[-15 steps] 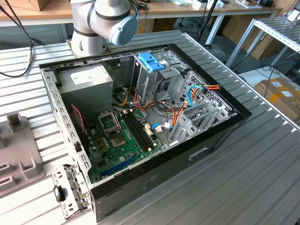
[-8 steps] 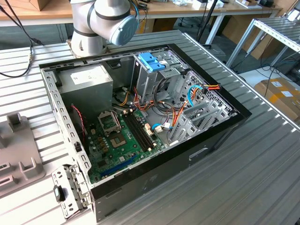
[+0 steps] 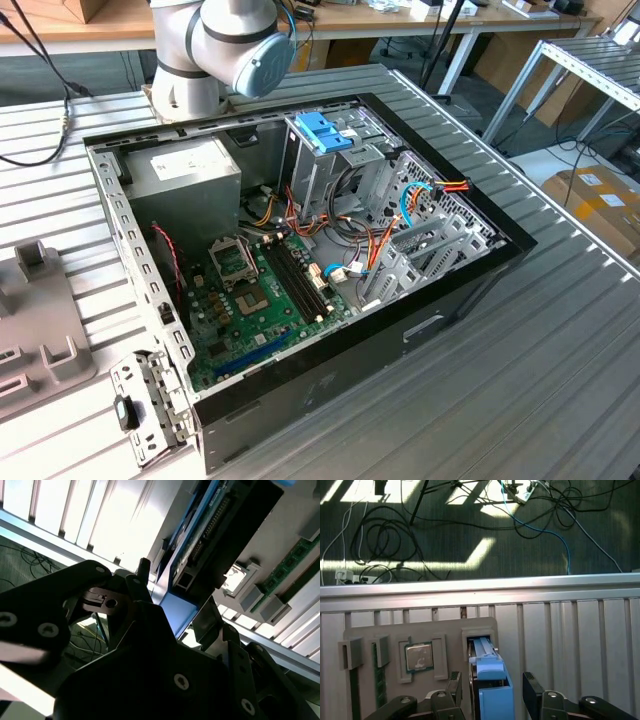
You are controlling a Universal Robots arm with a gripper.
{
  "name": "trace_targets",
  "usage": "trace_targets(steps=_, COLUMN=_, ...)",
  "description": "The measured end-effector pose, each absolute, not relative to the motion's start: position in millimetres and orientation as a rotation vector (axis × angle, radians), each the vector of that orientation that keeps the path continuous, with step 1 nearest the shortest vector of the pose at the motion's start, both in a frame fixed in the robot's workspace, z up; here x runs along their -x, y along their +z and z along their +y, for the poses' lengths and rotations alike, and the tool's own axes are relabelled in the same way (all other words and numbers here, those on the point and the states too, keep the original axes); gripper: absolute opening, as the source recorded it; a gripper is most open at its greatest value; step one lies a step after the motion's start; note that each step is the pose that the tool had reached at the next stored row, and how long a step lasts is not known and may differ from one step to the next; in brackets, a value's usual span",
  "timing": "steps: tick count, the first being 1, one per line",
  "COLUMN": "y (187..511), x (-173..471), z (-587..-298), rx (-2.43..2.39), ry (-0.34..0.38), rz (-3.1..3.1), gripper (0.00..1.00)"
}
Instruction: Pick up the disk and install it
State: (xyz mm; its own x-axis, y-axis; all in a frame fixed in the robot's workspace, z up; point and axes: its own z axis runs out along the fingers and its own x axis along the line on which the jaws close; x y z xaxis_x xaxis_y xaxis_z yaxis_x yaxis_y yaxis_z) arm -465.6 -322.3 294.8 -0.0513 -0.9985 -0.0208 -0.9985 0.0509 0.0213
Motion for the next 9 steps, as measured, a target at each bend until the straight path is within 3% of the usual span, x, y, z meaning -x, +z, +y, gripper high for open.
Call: trace_targets(steps=9, y=292.8, x=465.7, z=-322.2, rx=2.164, ry=0.047, rz=2.277, gripper=0.60)
